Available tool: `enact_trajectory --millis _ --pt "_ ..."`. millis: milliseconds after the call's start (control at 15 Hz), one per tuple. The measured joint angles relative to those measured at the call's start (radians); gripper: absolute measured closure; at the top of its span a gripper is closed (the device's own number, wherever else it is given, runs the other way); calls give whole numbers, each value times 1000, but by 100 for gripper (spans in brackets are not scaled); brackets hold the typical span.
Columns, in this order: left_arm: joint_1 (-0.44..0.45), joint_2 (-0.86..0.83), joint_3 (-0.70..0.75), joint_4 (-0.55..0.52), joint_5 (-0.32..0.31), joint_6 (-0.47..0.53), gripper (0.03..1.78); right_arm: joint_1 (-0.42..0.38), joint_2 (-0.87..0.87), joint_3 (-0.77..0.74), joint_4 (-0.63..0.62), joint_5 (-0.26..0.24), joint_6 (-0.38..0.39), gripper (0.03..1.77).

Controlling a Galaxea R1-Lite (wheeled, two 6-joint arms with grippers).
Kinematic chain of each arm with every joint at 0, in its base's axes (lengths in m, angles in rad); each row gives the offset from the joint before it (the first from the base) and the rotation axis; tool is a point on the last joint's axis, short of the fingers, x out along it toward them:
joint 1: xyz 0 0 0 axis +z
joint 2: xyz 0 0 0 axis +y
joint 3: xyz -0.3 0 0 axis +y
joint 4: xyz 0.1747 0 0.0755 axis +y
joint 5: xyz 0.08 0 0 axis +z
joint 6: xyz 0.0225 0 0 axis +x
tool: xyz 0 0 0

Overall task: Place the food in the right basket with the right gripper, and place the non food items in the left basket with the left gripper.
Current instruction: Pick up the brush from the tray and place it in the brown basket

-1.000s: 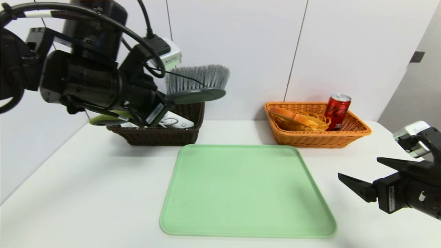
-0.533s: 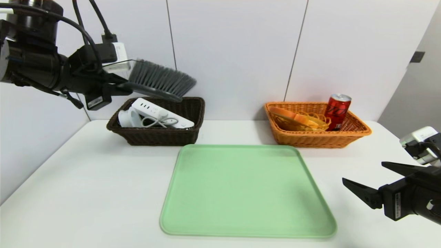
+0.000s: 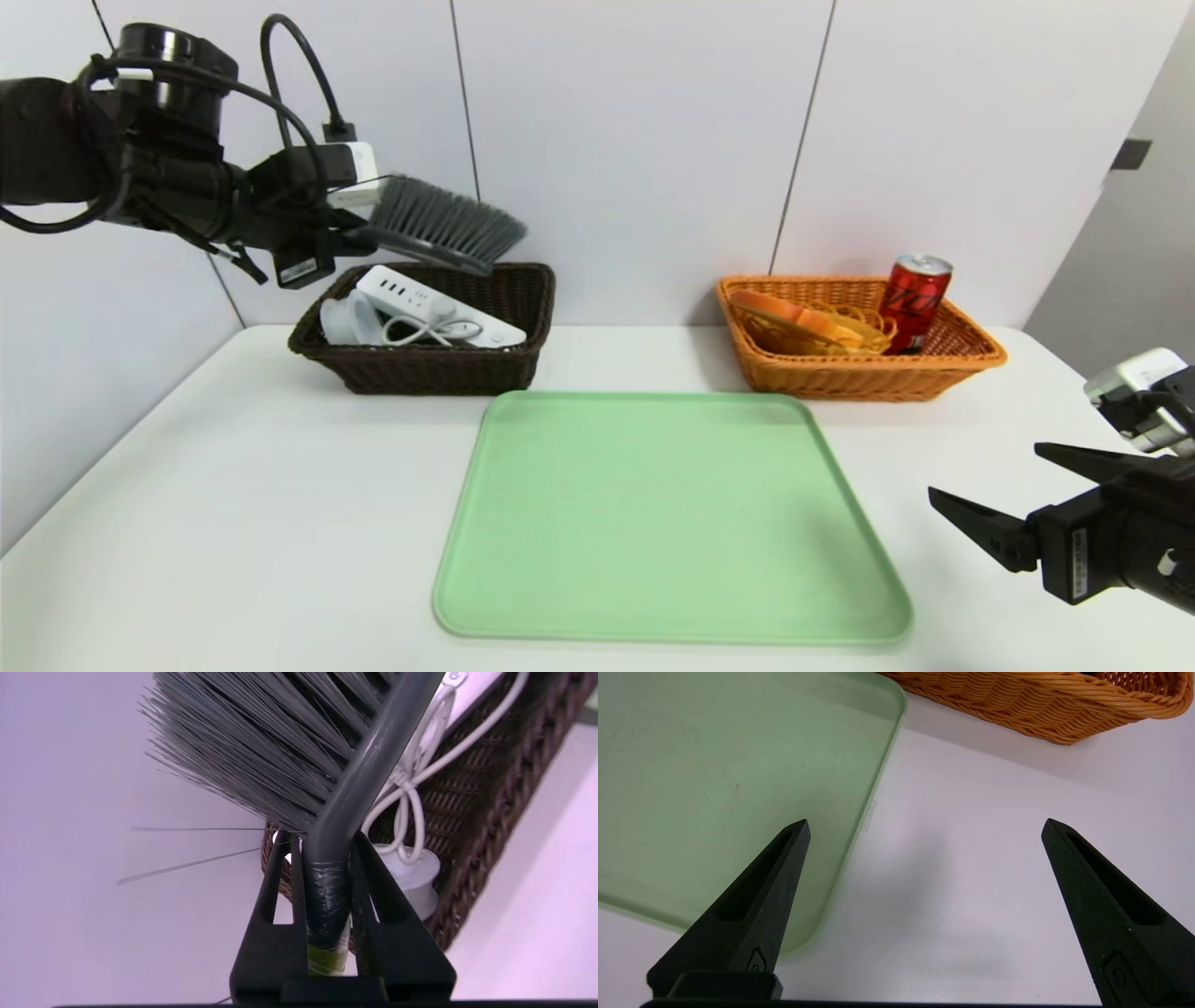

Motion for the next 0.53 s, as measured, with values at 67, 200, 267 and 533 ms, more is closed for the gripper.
enact_trajectory --millis 67,200,267,533 --pt "0 24 -8 -23 0 0 150 0 0 4 -1 0 3 9" --pt "1 74 -26 -53 0 -5 150 0 0 4 -1 0 4 9" --pt "1 98 -36 -56 0 -19 150 0 0 2 -1 0 4 9" --pt "1 153 -52 -60 0 -49 150 0 0 -3 -1 1 4 9"
